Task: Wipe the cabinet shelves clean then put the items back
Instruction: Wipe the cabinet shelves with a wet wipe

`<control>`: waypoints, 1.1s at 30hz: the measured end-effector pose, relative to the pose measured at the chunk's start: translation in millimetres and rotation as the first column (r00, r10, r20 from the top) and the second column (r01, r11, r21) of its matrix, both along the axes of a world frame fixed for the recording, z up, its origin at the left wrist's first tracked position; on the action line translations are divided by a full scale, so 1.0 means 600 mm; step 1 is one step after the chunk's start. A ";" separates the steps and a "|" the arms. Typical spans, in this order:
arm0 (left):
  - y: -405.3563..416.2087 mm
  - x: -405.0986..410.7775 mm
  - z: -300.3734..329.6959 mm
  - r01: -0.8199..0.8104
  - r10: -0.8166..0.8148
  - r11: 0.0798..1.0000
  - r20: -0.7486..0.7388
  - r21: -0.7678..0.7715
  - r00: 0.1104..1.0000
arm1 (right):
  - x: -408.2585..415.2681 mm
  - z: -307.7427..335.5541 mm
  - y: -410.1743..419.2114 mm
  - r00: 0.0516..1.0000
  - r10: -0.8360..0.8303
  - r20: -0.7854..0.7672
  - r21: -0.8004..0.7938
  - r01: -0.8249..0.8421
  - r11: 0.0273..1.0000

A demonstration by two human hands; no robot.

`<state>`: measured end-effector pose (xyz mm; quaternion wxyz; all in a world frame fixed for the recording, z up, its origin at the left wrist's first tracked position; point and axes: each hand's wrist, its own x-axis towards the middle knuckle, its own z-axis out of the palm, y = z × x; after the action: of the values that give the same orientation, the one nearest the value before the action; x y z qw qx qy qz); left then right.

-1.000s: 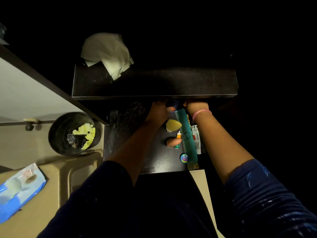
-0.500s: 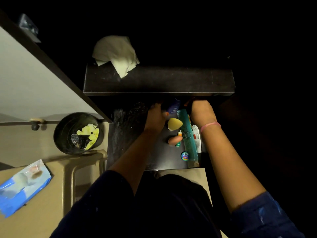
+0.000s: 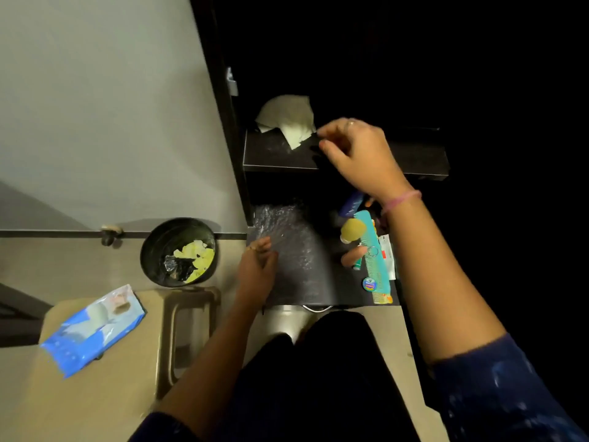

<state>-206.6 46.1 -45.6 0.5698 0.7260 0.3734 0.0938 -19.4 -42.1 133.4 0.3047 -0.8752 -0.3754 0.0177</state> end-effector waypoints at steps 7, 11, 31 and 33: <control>0.035 -0.101 0.004 -0.083 0.081 0.990 -0.016 -0.111 0.997 | 0.018 -0.036 0.132 0.983 0.016 0.183 -0.269 0.034 0.963; 0.047 -0.150 -0.023 -0.103 0.090 0.981 -0.087 -0.164 0.992 | 0.011 -0.045 0.147 0.966 0.056 0.254 -0.303 0.024 0.953; 0.072 -0.077 -0.156 -0.268 0.143 0.817 -0.270 -0.512 0.952 | 0.043 -0.377 0.083 0.819 -0.570 -0.066 -0.417 0.496 0.762; 0.072 -0.078 -0.165 -0.300 0.169 0.785 -0.279 -0.541 0.945 | 0.070 -0.394 0.089 0.832 -0.554 -0.020 -0.485 0.477 0.733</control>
<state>-253.3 89.3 -144.7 0.7025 0.4724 0.5314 -0.0326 22.5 11.1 -103.0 0.1106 -0.9867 -0.0756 0.0923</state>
